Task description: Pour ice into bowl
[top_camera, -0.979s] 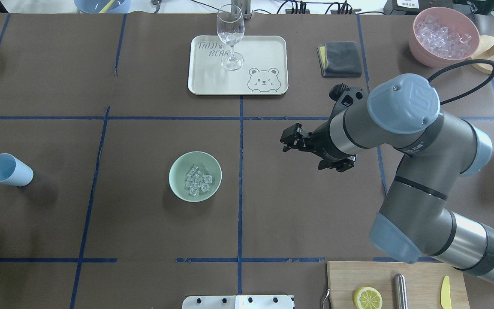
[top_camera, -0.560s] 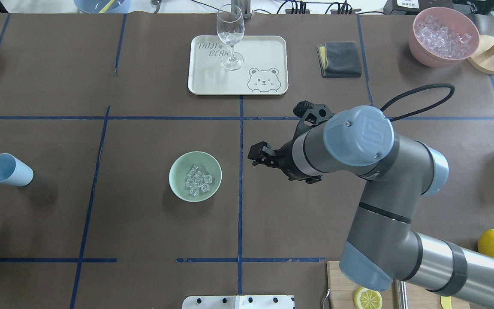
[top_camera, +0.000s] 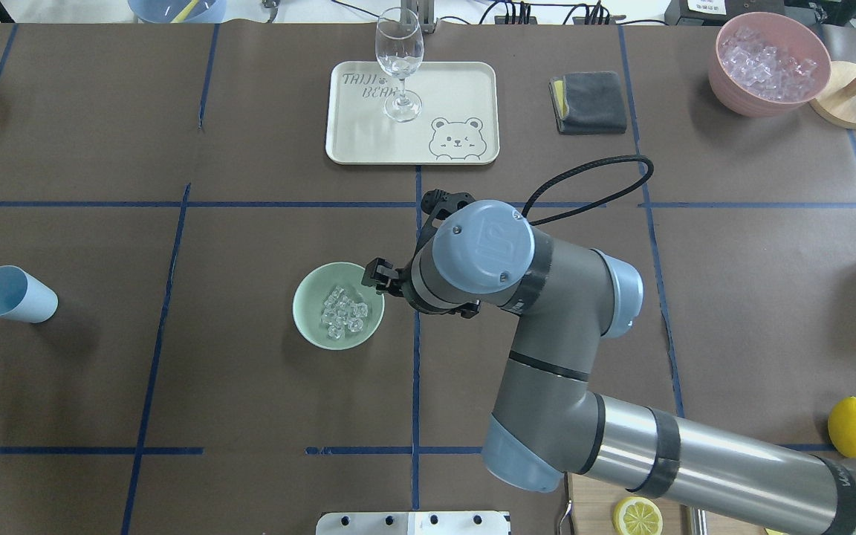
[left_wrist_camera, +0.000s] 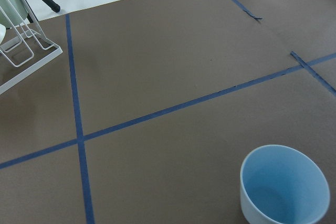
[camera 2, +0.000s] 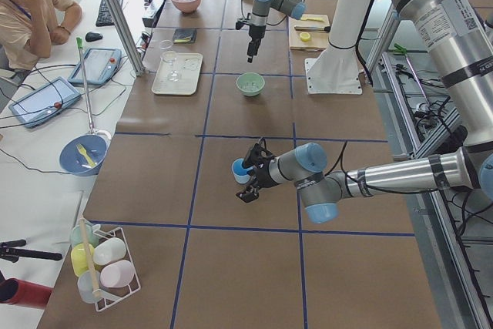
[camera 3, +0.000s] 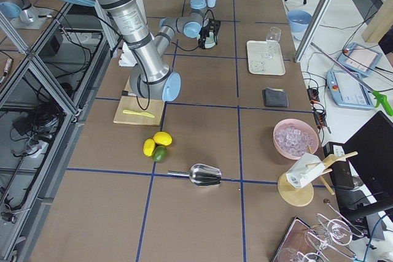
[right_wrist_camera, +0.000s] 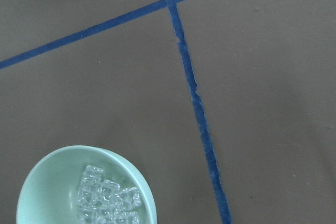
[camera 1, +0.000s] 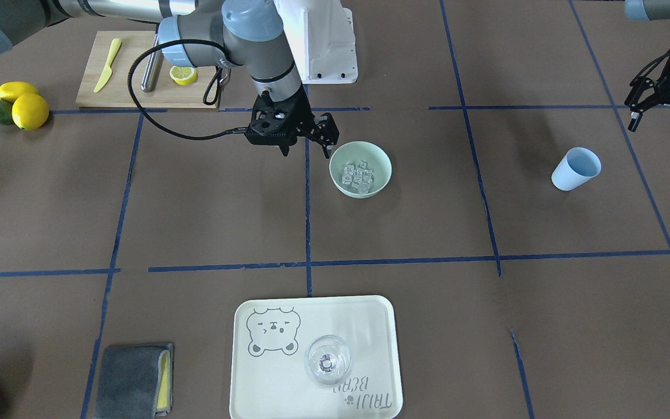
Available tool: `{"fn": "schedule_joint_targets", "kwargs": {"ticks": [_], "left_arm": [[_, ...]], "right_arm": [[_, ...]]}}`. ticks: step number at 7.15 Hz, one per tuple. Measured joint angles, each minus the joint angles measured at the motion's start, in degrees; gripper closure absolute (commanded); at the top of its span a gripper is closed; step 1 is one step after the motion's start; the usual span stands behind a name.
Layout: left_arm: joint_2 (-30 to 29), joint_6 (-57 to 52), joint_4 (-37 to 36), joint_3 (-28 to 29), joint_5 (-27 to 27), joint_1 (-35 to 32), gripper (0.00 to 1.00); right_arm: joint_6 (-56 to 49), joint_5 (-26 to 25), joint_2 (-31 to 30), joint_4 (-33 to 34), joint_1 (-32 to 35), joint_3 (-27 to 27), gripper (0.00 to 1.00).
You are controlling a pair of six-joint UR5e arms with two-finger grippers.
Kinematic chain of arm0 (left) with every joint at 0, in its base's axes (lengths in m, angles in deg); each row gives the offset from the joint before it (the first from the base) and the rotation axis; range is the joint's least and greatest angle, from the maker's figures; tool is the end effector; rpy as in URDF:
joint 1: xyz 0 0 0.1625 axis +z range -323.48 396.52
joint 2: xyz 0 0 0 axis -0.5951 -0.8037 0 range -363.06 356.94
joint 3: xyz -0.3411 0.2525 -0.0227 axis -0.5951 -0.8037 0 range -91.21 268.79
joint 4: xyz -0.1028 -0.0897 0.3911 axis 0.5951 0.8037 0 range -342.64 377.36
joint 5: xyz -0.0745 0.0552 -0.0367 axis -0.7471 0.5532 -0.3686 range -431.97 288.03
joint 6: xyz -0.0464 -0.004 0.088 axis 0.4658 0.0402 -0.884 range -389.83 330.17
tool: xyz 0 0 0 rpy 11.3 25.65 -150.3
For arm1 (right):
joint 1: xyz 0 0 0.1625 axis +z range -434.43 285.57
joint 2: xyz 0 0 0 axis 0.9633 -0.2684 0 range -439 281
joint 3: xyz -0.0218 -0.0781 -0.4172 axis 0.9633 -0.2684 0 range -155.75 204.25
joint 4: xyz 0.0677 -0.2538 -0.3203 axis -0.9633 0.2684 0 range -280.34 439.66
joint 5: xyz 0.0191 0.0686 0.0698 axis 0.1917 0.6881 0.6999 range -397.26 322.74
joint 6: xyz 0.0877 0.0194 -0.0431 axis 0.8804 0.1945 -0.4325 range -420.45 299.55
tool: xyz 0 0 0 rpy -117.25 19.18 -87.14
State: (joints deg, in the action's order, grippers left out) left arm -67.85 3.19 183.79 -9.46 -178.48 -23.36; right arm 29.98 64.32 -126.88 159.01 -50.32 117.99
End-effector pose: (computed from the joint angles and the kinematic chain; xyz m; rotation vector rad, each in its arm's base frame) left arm 0.0733 -0.3355 0.6240 0.7406 0.7620 0.1037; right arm -0.5877 -0.3871 0.1669 0.0203 -1.0036 0.2923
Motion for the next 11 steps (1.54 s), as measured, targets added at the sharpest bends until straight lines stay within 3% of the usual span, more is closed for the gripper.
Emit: {"fn": "schedule_joint_targets", "kwargs": {"ticks": [1,4,5,6,7,11], "left_arm": [[-2.96,-3.91,-5.72,0.1,-4.5,-4.09,0.0],[-5.82,-7.41,-10.31,0.38,-6.93,-7.15,0.0],[-5.92,-7.47,-10.45,0.39,-6.61,-7.22,0.0],[-5.94,-7.47,-10.49,0.39,-5.71,-7.25,0.0],[-5.96,-7.46,-10.49,0.4,-4.82,-7.29,0.0],[-5.27,-7.45,-10.65,-0.31,-4.65,-7.4,0.0]], "right_arm": [[-1.17,-0.03,3.02,0.61,-0.47,-3.92,0.04],[-6.81,0.11,7.72,5.33,-2.1,-9.58,0.21],[-7.69,-0.06,8.53,5.69,-2.35,-11.35,0.36],[-8.01,-0.2,9.28,5.76,-2.43,-12.91,0.83],[-8.09,-0.28,9.6,5.73,-2.46,-13.83,1.0],[-8.5,-0.04,9.88,5.3,-1.87,-13.95,1.0]]}}
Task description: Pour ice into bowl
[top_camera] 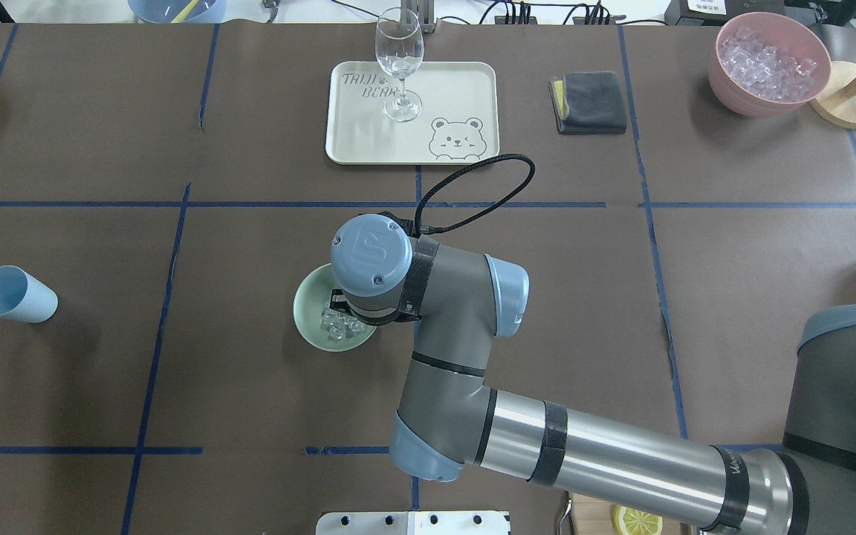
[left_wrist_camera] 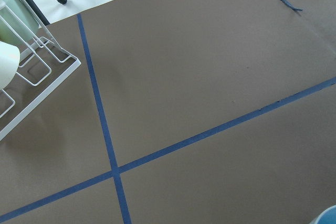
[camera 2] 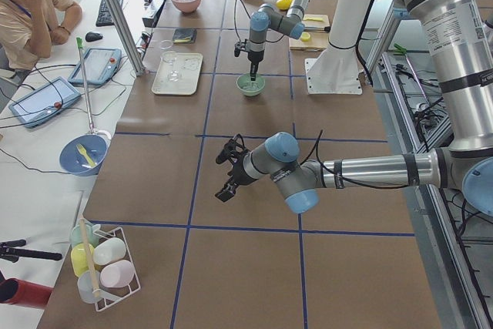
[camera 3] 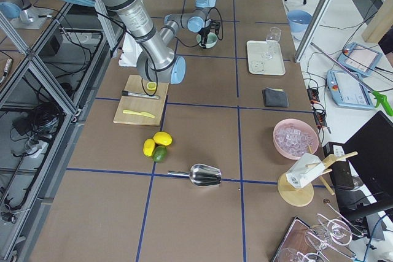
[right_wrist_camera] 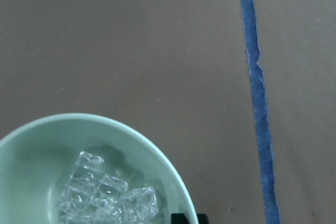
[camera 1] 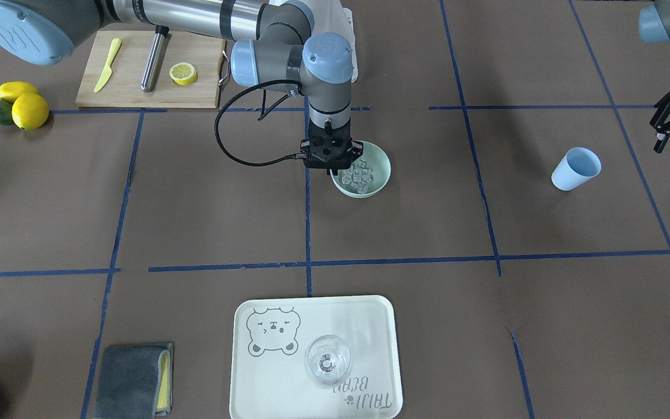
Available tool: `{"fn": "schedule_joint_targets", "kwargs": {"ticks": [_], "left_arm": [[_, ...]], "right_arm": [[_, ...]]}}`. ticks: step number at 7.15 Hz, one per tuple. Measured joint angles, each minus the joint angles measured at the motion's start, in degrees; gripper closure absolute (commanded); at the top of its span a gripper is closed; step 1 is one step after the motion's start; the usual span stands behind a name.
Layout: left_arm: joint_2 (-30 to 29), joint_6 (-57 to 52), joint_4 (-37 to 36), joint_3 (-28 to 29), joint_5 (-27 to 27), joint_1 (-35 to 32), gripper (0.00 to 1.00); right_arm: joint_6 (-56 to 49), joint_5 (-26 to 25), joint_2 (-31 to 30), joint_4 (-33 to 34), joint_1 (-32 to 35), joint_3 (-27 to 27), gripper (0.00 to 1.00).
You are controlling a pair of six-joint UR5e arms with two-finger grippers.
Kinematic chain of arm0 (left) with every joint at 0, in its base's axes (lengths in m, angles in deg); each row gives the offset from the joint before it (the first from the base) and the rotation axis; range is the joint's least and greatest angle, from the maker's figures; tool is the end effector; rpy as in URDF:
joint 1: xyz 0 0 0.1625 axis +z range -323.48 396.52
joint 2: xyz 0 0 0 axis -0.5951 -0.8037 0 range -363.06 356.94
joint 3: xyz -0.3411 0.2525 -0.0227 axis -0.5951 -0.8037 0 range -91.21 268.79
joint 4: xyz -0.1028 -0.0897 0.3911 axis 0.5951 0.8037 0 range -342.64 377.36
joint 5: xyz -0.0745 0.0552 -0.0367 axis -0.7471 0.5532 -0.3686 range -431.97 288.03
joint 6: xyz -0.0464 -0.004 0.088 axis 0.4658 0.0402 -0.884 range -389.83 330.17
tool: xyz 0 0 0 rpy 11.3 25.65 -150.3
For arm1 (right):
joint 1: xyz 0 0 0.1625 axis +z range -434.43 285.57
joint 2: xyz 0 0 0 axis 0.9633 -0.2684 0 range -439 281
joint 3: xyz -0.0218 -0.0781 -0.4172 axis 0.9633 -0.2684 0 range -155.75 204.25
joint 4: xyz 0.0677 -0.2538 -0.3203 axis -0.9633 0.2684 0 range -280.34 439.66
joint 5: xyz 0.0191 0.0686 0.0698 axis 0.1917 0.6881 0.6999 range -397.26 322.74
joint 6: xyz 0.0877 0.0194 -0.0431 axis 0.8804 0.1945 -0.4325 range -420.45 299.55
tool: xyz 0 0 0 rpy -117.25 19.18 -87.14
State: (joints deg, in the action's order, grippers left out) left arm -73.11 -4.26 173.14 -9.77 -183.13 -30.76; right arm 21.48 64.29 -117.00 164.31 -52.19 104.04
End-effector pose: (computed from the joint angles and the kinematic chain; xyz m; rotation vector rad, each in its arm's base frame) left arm 0.0543 -0.3816 0.6124 0.7161 0.6944 0.1296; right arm -0.6667 -0.3951 0.1560 0.0309 -0.8418 0.1497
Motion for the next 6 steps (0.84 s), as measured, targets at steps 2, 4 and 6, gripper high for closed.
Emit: {"fn": "schedule_joint_targets", "kwargs": {"ticks": [2,4,6], "left_arm": [[-0.81,-0.12,-4.5,-0.06,-4.71,-0.35,0.0],[-1.59,-0.41,-8.85,0.04,-9.73,-2.72,0.0],[-3.65,-0.57,-19.24,-0.62,-17.21,-6.59,0.0]], "right_arm": [[0.14,2.49,-3.35,-0.22,3.38,7.06,1.0],[0.02,5.76,-17.01,-1.81,8.36,21.64,1.0],[-0.87,12.32,-34.7,-12.41,16.0,29.3,1.0]]}}
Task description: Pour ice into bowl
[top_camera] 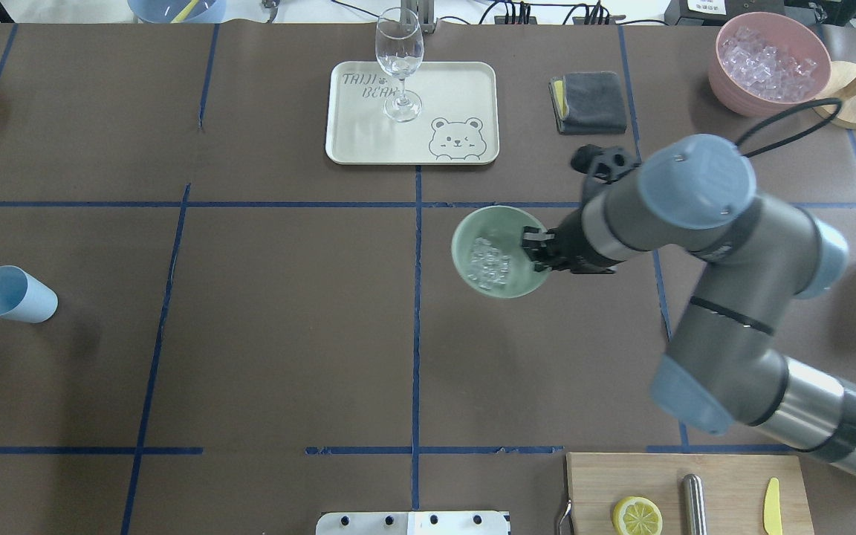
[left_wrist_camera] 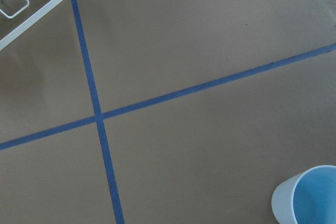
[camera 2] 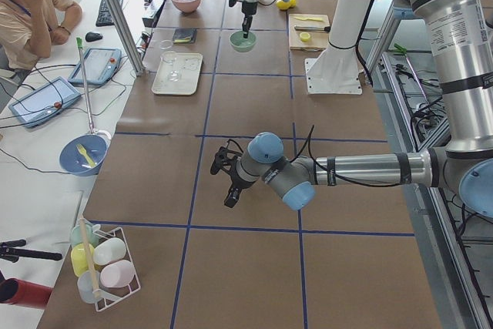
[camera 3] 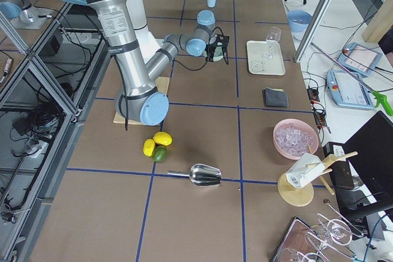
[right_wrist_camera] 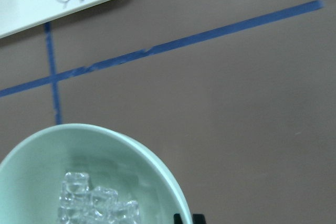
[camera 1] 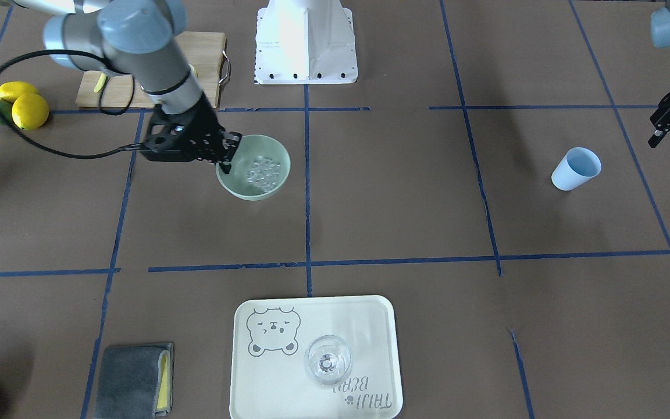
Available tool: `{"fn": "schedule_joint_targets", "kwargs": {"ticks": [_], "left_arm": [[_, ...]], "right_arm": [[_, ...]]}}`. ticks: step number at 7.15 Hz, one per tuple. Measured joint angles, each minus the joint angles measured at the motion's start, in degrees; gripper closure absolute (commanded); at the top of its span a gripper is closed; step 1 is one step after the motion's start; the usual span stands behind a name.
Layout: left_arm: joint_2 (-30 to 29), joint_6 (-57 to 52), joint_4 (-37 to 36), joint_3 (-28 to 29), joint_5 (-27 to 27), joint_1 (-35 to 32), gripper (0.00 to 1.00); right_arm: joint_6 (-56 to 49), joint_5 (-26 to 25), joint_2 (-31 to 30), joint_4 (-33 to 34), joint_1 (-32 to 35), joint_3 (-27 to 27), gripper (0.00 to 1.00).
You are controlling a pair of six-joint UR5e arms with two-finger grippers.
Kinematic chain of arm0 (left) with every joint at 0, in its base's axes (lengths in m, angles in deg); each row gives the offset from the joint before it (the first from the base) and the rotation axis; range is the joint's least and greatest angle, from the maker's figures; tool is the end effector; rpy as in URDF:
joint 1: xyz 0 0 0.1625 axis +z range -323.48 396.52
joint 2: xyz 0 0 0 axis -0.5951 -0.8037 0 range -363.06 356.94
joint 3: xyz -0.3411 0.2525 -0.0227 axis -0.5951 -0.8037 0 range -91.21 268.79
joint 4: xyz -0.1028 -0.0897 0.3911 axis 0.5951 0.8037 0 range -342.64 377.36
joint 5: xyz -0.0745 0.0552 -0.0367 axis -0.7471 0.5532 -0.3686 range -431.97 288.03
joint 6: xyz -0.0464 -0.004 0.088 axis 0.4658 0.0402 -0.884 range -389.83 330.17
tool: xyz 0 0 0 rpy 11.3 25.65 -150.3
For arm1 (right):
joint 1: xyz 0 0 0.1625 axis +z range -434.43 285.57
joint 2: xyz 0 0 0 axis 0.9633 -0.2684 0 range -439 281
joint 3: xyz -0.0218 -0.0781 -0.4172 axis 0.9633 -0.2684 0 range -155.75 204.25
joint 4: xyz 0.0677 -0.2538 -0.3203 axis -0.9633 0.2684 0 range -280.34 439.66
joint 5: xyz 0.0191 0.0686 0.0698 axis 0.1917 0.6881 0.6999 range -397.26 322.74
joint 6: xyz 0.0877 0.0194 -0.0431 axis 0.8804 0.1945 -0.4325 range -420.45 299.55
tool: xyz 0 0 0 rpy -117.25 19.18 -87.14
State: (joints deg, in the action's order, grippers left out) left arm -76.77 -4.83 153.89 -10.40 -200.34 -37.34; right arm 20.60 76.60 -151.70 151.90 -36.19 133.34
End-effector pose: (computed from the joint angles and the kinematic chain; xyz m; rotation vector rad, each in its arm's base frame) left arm 0.0416 -0.4008 0.6158 0.3931 0.8324 0.0867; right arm -0.3935 -0.4285 0.3081 0.0201 -1.0089 0.2706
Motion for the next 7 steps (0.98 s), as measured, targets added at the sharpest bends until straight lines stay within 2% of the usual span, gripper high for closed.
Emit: {"fn": "schedule_joint_targets", "kwargs": {"ticks": [1,3,5,7], "left_arm": [[-1.25,-0.34,-5.26,-0.68,-3.07,-1.84,0.0],[-3.72,-5.79,-16.07,-1.78,-7.05,-4.9,0.0],[-6.11,-10.88,-22.02,-1.76,-7.67,-8.92,0.0],[-6.71,-11.81,-22.9,-2.17,-7.45,-9.95,0.0]], "right_arm": [[-2.82,3.8,-7.81,-6.42,4.42,0.35,1.0],[-12.89,9.01,-18.17,-12.18,12.35,-1.41,1.0],[-25.87,14.82,-22.91,-13.16,20.56,-6.89,1.0],[-31.15,19.16,-25.02,-15.7,24.12,-10.47,1.0]]}}
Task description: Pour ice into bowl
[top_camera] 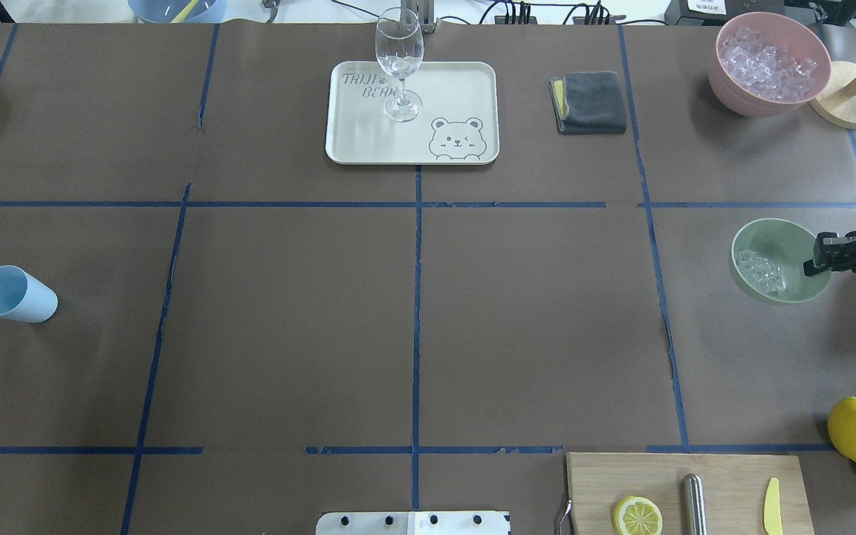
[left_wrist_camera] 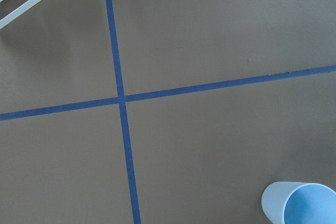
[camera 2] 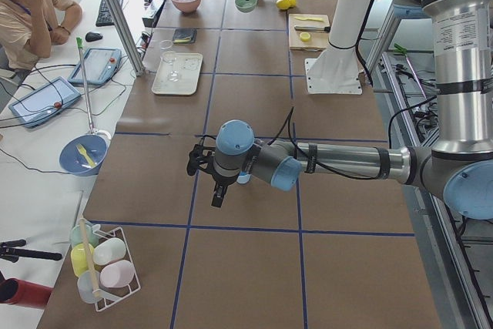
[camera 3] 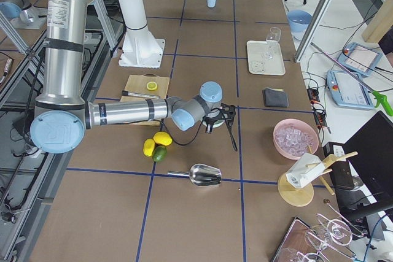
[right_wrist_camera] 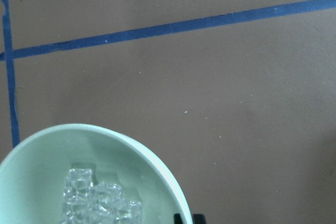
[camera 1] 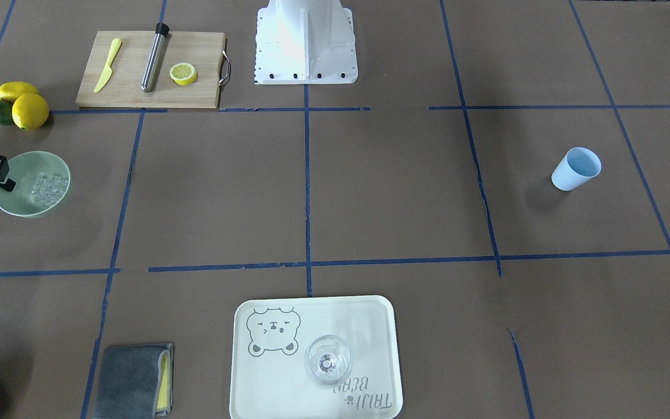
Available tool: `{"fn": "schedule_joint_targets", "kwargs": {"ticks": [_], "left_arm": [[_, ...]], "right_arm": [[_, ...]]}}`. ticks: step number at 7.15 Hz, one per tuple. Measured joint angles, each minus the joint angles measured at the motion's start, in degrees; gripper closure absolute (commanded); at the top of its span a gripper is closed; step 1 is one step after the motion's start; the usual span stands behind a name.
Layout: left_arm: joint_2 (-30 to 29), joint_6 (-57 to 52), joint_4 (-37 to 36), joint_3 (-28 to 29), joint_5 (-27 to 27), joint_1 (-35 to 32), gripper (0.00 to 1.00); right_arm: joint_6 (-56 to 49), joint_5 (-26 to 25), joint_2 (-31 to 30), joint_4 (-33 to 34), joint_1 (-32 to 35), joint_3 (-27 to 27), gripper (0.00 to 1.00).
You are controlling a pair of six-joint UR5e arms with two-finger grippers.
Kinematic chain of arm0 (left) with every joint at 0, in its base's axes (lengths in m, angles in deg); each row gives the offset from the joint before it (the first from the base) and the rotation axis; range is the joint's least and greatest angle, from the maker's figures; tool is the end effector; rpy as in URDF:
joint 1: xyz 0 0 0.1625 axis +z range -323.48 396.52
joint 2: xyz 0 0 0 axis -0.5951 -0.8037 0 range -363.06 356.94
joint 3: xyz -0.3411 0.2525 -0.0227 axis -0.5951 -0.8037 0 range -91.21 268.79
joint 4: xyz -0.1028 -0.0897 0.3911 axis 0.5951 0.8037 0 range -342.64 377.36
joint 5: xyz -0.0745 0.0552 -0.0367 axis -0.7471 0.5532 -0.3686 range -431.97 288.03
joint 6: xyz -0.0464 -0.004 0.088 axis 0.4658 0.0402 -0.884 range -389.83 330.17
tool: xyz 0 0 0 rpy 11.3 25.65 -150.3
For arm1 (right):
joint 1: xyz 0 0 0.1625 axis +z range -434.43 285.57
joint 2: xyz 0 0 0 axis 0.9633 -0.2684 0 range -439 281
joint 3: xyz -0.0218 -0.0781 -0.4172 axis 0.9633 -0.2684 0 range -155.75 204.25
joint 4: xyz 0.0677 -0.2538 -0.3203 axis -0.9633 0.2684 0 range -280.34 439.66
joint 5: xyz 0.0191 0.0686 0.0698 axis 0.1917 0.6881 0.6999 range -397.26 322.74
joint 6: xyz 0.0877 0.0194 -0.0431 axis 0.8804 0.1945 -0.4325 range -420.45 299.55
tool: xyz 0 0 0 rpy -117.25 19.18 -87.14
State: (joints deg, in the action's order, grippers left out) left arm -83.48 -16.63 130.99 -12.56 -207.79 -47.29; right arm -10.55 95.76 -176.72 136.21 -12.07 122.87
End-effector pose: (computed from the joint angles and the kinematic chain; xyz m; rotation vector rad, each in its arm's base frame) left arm -0.0139 -0.4452 0.5893 0.2805 0.8446 0.0630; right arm -0.1548 -0.4364 0.5813 -0.0107 -0.9236 0.1356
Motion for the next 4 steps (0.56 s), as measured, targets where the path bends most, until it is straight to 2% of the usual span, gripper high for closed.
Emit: {"fn": "schedule_joint_targets", "kwargs": {"ticks": [2,4], "left_arm": [[0.26,-0.08,-0.05,-0.53,0.18,-0.17,0.0],[0.61,-0.05,0.0,-1.5,0.28,-0.41,0.0]], "right_arm": [[0.59,1.04,-2.33,-7.55,-0.38,-1.78,1.0],[2.75,0.84,-2.3,-12.53,-4.82,-2.93,1.0]]}}
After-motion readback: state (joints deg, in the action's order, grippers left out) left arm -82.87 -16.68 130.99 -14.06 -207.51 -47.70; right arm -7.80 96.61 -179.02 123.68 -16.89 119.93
